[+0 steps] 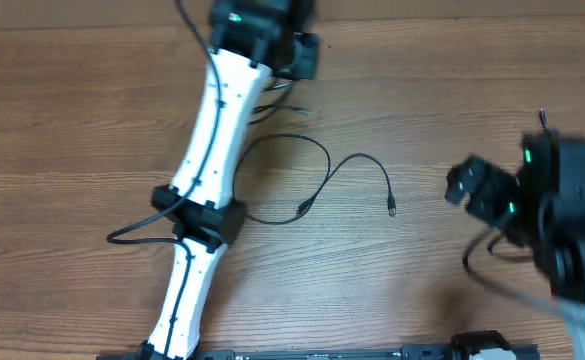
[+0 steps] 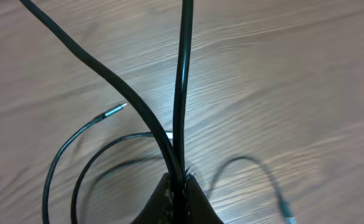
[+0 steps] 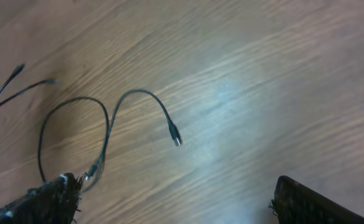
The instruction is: Untangle cables
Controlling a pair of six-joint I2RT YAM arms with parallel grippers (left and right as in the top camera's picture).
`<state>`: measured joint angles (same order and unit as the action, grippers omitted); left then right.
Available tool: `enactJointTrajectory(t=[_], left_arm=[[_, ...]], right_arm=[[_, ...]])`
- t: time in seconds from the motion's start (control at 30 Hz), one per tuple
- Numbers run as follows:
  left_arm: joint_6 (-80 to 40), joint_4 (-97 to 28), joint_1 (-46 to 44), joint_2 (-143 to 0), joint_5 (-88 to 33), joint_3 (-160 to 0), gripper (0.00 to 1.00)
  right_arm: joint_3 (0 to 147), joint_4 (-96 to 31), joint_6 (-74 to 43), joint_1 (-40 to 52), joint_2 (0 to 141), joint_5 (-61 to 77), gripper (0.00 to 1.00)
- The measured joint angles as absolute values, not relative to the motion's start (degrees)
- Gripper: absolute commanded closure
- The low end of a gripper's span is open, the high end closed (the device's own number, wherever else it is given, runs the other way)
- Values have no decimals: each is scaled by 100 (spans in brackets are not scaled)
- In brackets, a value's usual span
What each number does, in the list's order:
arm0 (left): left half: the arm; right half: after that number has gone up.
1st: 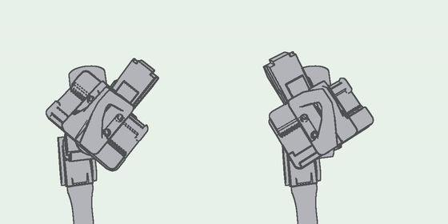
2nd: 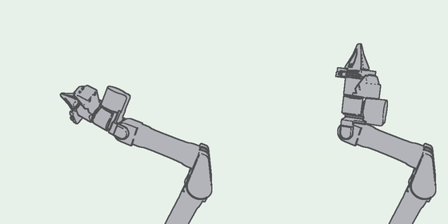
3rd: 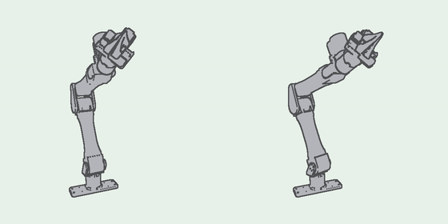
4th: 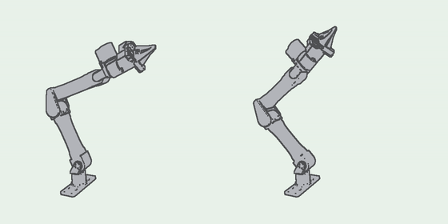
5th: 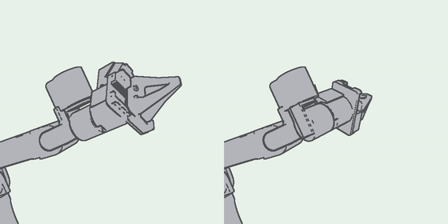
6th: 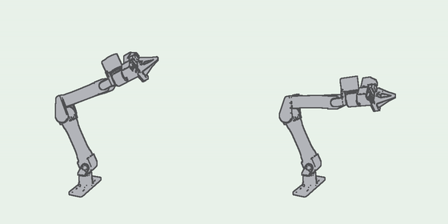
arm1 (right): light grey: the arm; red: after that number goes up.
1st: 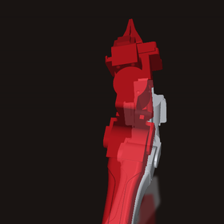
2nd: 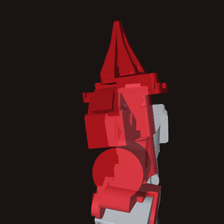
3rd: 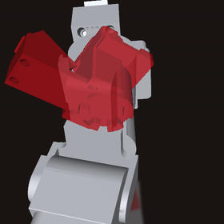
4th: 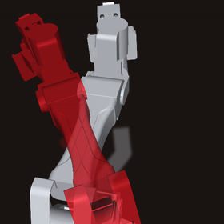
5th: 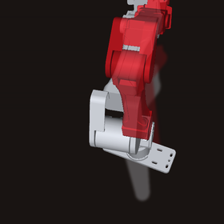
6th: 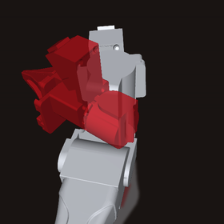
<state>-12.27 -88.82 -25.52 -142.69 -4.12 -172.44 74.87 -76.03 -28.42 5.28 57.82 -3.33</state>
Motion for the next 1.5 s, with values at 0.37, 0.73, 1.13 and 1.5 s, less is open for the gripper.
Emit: enactJointTrajectory(t=[0.37,0.73,1.13,1.5], left_arm=[[104,-7231,-4086,-14271,-1378,-17200,96],[1439,-4915,-4735,-14849,-1540,-17102,96],[1549,-2169,-4311,-16781,-1396,-17017,70],[1459,-3481,-4338,-16938,-1653,-17015,1]], right_arm=[[5566,-7166,-3997,528,4300,-344,0],[5557,-7594,-4285,528,4296,-331,0],[5557,-7277,-4348,528,4296,-172,0],[5557,-6904,-4348,528,4296,-148,0]])
